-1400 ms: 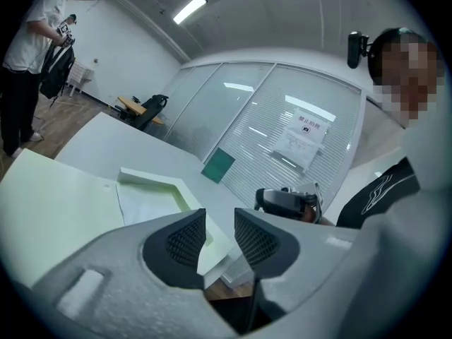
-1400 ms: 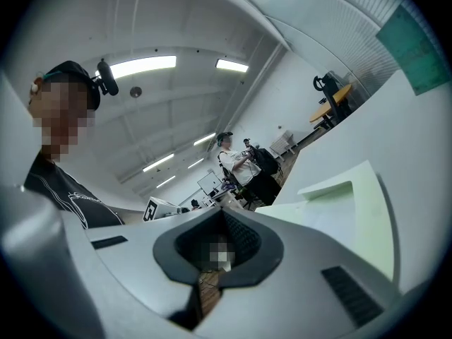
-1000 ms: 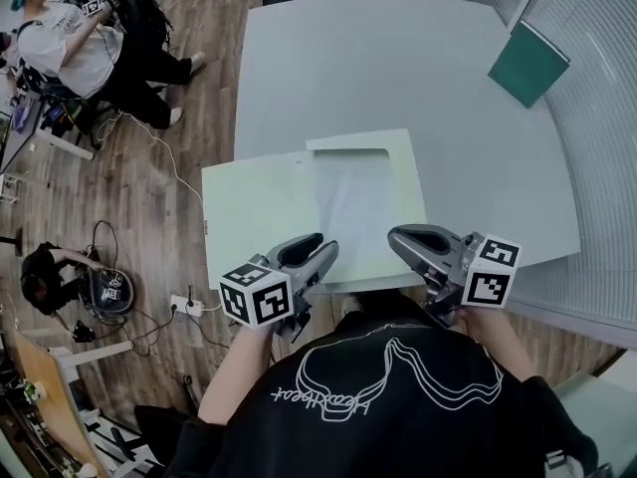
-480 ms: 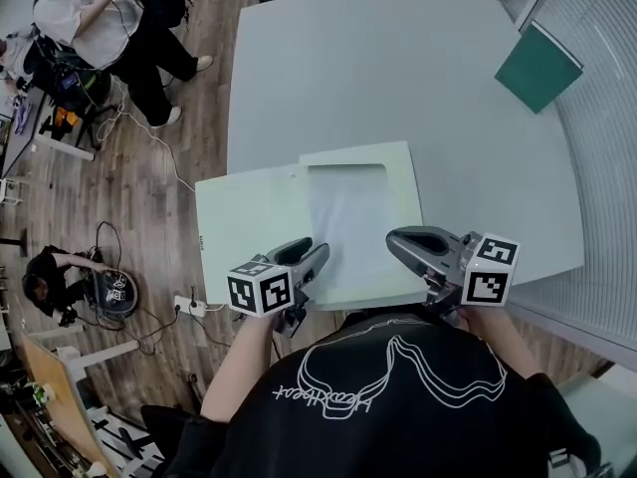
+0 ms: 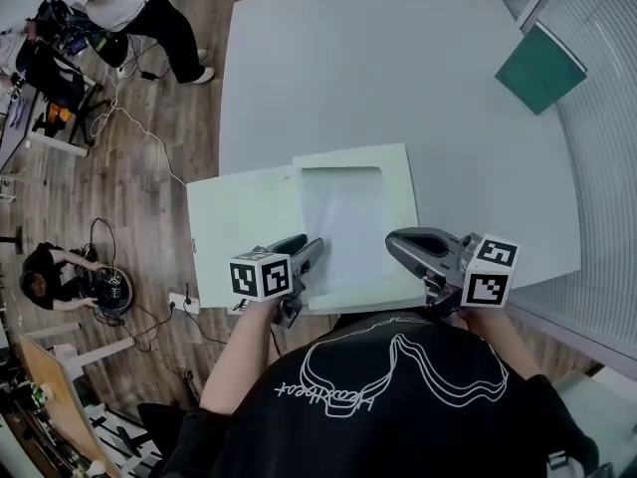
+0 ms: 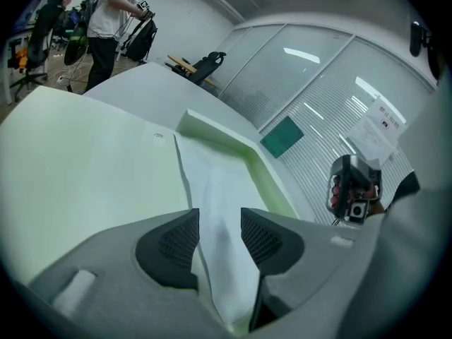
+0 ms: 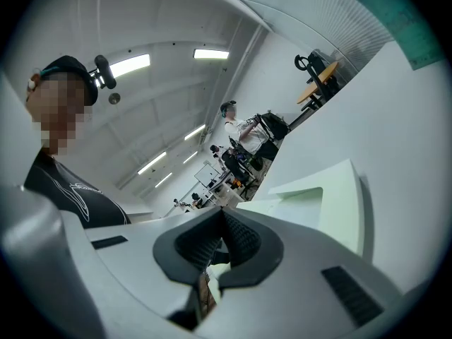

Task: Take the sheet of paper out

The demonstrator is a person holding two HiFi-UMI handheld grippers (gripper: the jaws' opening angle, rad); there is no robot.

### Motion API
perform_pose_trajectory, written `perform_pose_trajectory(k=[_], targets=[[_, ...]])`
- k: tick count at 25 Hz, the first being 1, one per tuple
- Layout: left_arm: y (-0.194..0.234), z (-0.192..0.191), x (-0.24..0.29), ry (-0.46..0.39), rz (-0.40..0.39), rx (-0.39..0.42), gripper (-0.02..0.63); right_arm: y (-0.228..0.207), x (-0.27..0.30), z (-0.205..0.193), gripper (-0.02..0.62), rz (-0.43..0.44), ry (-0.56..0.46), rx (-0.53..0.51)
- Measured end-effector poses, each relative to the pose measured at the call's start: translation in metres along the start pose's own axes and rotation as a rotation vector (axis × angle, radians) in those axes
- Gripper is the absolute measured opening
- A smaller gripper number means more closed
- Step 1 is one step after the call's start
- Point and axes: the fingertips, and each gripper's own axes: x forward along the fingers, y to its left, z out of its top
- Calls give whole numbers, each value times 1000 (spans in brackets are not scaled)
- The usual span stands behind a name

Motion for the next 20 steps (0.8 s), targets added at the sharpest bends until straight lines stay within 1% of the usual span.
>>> perform_pose_trajectory(k=[6, 9, 11, 13, 14, 20], targets=[[14, -2, 8, 27, 46, -16, 171, -8, -1, -1, 9, -8, 0, 15], [22, 1, 7, 10, 88, -25, 172, -10, -3, -3, 9, -7, 0, 19], [21, 2, 8, 8, 75, -33, 171, -11, -4, -4, 9, -9, -1, 23], [18, 1, 10, 23, 46, -37, 170, -12, -4, -5, 9, -9, 0, 26], [18, 0, 10, 31, 44, -34, 170, -12, -4, -5, 9, -9, 1, 27], [23, -2, 16, 56, 80, -40, 170, -13, -4, -5, 9, -1, 4, 29]])
